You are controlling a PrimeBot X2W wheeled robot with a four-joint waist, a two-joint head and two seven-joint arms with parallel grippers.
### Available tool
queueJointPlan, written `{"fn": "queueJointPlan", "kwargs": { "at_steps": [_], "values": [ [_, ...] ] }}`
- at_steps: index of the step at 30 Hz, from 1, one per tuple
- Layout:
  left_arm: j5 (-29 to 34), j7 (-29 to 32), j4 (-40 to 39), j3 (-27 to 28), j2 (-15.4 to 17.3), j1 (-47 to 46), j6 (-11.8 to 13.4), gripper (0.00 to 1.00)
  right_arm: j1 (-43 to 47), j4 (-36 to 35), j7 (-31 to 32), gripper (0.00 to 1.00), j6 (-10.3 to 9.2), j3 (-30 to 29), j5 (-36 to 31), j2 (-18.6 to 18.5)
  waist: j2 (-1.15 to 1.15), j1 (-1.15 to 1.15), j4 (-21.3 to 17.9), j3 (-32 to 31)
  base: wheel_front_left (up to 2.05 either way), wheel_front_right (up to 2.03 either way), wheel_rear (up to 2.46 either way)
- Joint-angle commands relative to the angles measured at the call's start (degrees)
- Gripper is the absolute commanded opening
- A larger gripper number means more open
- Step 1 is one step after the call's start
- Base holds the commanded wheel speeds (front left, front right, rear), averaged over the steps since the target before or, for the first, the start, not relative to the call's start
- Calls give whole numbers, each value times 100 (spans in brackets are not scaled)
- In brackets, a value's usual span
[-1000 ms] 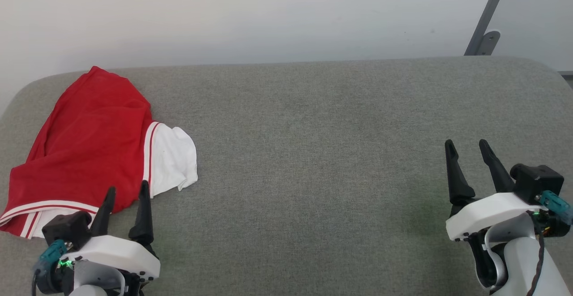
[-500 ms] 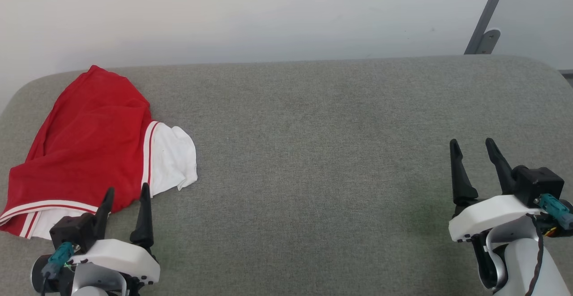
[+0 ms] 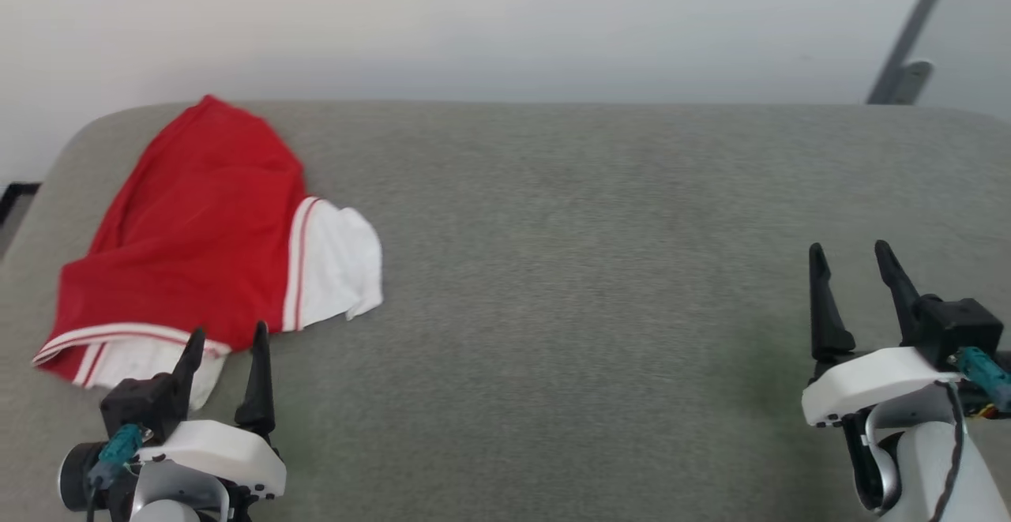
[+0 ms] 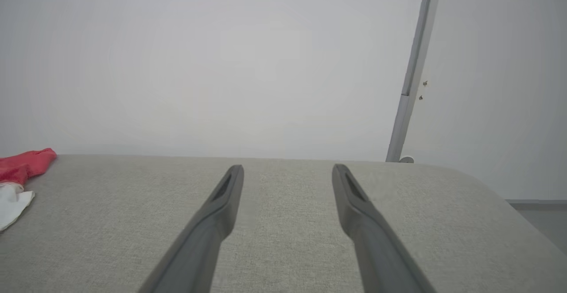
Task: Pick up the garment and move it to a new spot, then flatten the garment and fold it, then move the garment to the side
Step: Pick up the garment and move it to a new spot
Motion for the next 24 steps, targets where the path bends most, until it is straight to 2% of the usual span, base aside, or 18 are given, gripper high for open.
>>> {"fn": "queueJointPlan", "kwargs": {
  "at_steps": [1, 4, 9, 18, 24],
  "values": [
    [159, -49, 82, 64, -10, -95, -20, 100, -35, 6, -68, 100, -2, 55, -151, 33, 0, 0, 279, 51, 0, 0, 0],
    [217, -77, 142, 135, -91, -90, -12, 100, -64, 38, -99, 100, -2, 91, -237, 43, 0, 0, 491, 82, 0, 0, 0],
    [406, -131, 147, 336, -231, -37, 46, 100, -217, 122, -149, 100, -2, 249, -449, 83, 0, 0, 1089, 188, 0, 0, 0],
    [783, -218, -60, 594, -535, 329, 97, 100, -315, 455, -239, 100, -3, 964, -768, 159, 0, 0, 2098, 200, 0, 0, 0],
    [752, -223, -291, 678, -648, 599, 112, 100, -332, 614, -240, 100, -3, 1462, -655, 180, 0, 0, 2395, 162, 0, 0, 0]
  ]
}}
